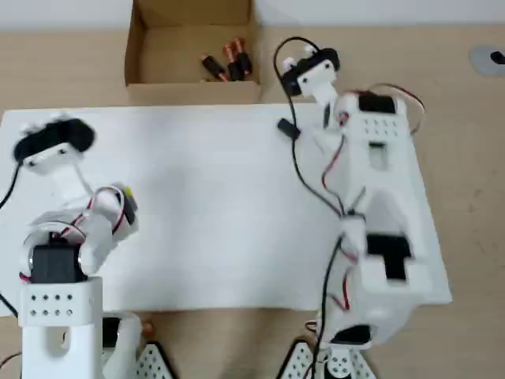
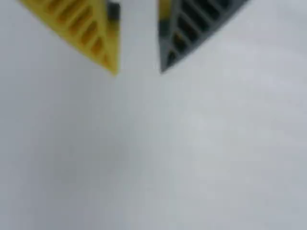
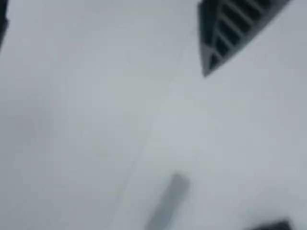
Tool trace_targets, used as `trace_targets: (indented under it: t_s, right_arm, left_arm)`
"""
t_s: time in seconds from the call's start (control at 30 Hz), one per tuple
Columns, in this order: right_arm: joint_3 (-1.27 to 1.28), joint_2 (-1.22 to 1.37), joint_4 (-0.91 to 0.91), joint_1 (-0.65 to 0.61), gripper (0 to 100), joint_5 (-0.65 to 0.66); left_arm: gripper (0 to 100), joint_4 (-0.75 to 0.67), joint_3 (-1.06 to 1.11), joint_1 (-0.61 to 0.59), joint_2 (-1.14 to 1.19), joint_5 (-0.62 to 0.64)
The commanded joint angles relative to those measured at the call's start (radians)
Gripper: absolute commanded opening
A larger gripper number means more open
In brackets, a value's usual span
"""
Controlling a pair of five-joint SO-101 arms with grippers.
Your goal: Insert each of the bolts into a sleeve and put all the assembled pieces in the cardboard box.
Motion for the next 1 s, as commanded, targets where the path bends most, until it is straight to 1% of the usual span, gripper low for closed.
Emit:
trace_targets:
  t_s: [0.0,0.1,0.2,0.33,0.4,0.5,0.6,0.7,0.77,0.83,0.9,0.97]
  right_arm:
    - [-0.421,0.162,0.118,-0.044,31.8,0.009]
    - [-0.696,0.303,0.259,-0.087,31.8,0.028]
    - [-0.944,0.418,0.416,-0.131,31.9,0.014]
    - [-1.19,0.532,0.592,-0.182,32.0,-0.02]
    - [-1.205,0.559,0.597,-0.185,32.0,-0.043]
    - [-1.145,0.565,0.597,-0.188,32.0,-0.071]
    - [-1.096,0.562,0.597,-0.188,31.9,-0.094]
    - [-1.084,0.562,0.597,-0.183,31.9,-0.114]
    - [-1.064,0.565,0.597,-0.183,31.9,-0.11]
    - [-1.038,0.567,0.597,-0.189,32.0,-0.106]
    - [-1.02,0.567,0.597,-0.189,32.0,-0.103]
    - [-1.015,0.567,0.597,-0.189,32.0,-0.072]
  left_arm:
    - [7,-0.098,0.044,-0.029,-0.041,0.038]
    - [7,-0.135,0.107,-0.021,-0.061,0.037]
    - [7,-0.166,0.152,-0.02,-0.081,0.037]
    - [7,-0.203,0.207,-0.018,-0.091,0.037]
    - [7,-0.213,0.224,-0.018,-0.091,0.037]
    - [7,-0.207,0.232,-0.018,-0.09,0.041]
    - [7,-0.204,0.233,-0.021,-0.084,0.083]
    - [12,-0.176,0.232,-0.018,-0.084,0.117]
    - [16,-0.144,0.232,-0.017,-0.085,0.158]
    - [18,-0.109,0.232,-0.017,-0.087,0.17]
    - [18,-0.081,0.232,-0.017,-0.088,0.172]
    - [19,-0.072,0.232,-0.023,-0.09,0.172]
